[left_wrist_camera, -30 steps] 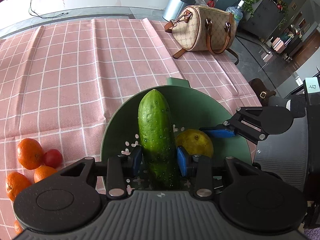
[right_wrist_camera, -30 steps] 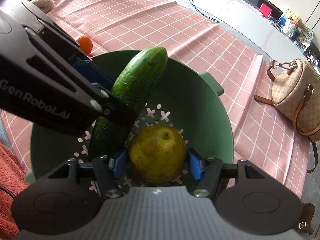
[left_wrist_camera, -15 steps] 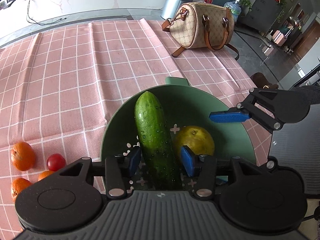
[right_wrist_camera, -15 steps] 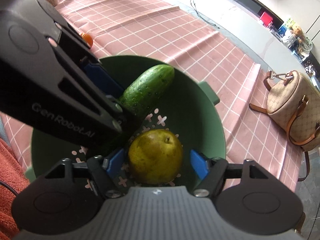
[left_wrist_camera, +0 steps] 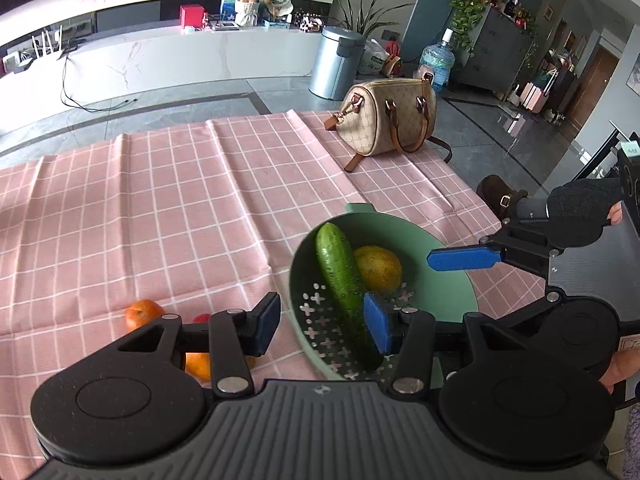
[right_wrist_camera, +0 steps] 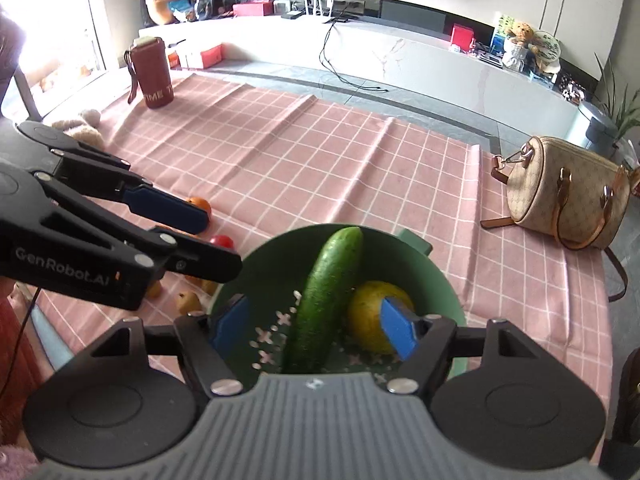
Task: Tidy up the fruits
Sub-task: 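Move both grippers back toward the oranges on the table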
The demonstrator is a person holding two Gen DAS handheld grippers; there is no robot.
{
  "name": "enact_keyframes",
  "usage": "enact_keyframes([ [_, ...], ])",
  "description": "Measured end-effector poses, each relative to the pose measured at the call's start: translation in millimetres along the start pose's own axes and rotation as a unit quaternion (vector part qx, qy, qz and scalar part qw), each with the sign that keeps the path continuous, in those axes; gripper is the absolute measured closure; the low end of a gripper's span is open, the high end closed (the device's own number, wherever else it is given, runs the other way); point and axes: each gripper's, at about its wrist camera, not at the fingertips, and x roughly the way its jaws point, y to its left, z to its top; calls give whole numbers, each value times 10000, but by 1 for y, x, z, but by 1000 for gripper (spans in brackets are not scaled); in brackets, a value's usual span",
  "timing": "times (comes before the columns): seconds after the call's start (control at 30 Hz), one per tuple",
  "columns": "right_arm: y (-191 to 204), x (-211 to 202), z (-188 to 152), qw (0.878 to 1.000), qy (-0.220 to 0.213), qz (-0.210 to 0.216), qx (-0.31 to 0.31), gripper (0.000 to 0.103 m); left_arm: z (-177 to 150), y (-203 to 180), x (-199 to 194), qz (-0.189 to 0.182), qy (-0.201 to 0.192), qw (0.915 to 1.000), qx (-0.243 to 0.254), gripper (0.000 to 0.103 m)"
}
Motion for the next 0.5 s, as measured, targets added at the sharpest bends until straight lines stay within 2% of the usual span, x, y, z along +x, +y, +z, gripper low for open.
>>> enact_keyframes([
  [0.23, 60, -10, -6, 9978, -494, 112, 435, 39, -21, 38, -42, 376, -64, 9993, -44, 46],
  [0.27, 69, -9, -8, 9970, -587, 147, 477, 44, -26, 43, -45, 412, -61, 9991, -43, 46],
  [0.4, 98, 0, -19, 9930, -696, 397, 869, 52, -49, 58, -46, 386, 89, 9991, -115, 46],
  [0.5, 116, 8, -30, 9905, -754, 385, 1081, 58, -66, 66, -41, 434, 172, 9988, -137, 46],
])
